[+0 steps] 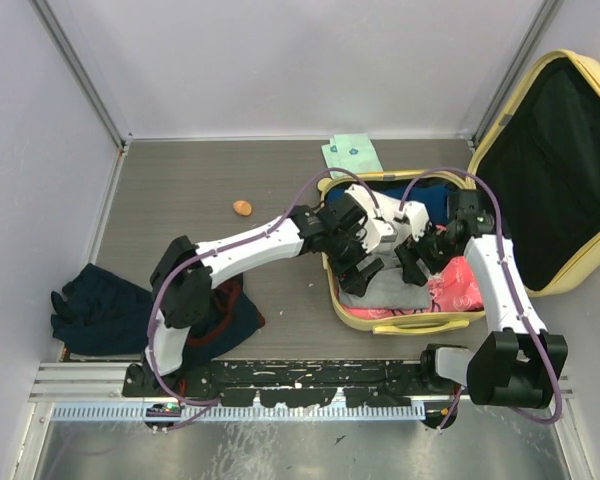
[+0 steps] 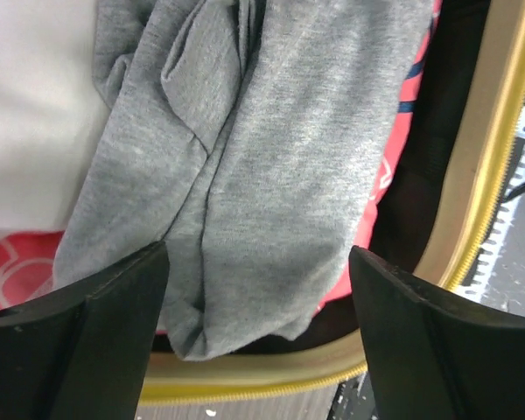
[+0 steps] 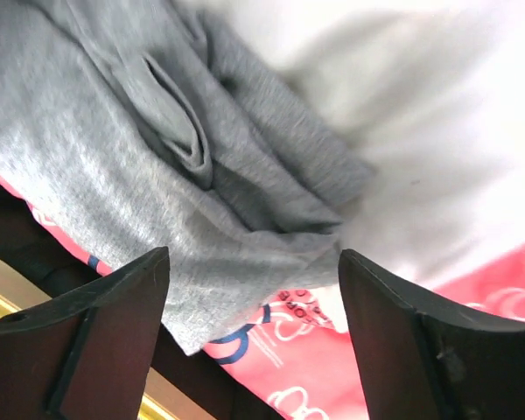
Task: Pack the luggage
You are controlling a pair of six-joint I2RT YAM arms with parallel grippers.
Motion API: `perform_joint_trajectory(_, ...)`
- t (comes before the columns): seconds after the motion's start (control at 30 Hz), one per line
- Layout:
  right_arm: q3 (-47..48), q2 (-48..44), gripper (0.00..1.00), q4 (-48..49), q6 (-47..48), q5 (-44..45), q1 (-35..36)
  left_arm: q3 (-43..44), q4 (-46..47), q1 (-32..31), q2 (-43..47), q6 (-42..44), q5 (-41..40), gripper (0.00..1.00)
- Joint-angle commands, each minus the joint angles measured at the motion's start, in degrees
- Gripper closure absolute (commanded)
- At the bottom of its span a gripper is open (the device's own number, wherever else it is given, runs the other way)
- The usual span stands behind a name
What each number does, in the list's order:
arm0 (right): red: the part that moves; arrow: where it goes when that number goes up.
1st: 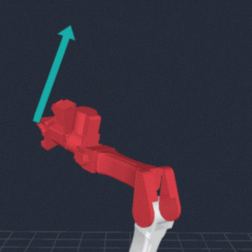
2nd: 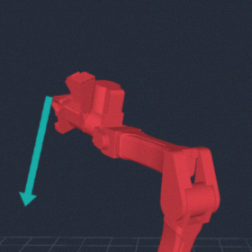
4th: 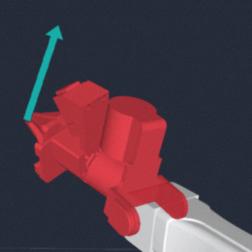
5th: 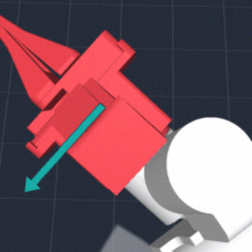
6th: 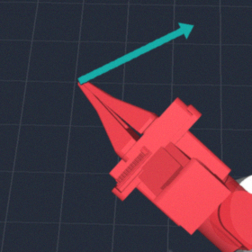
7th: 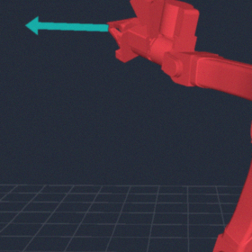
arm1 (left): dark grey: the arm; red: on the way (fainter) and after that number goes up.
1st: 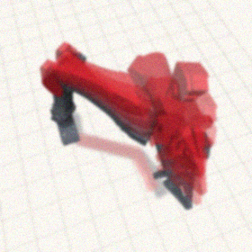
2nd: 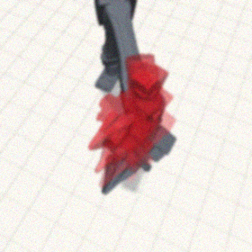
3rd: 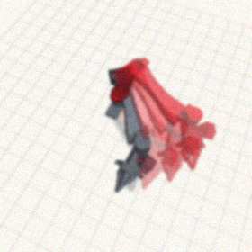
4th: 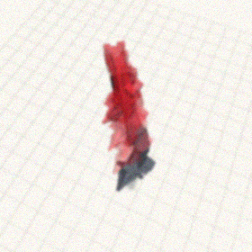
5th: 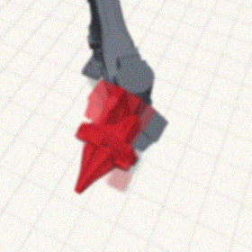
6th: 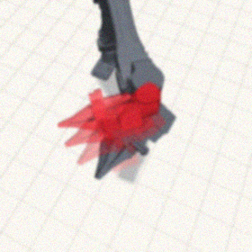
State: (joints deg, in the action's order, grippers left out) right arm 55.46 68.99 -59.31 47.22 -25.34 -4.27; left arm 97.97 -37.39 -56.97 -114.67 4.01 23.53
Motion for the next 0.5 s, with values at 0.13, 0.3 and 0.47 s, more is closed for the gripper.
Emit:
perform_joint_trajectory(0.13, 17.97, -1.98, 0.01, -4.54, -3.69, -4.03, 0.67, 6.94, -8.96, 4.3, 9.71, 2.35, 3.97, 0.01)
perform_joint_trajectory(0.3, 24.83, 0.33, 0.0, -2.38, -11.04, -6.83, 0.67, 7.41, -9.63, 10.16, 13.41, 1.66, 5.51, 0.02)
perform_joint_trajectory(0.47, 28.63, 2.07, 0.0, 3.03, -18.64, -8.44, 0.68, 6.24, -4.67, 18.28, 15.46, -2.47, 8.55, 0.02)
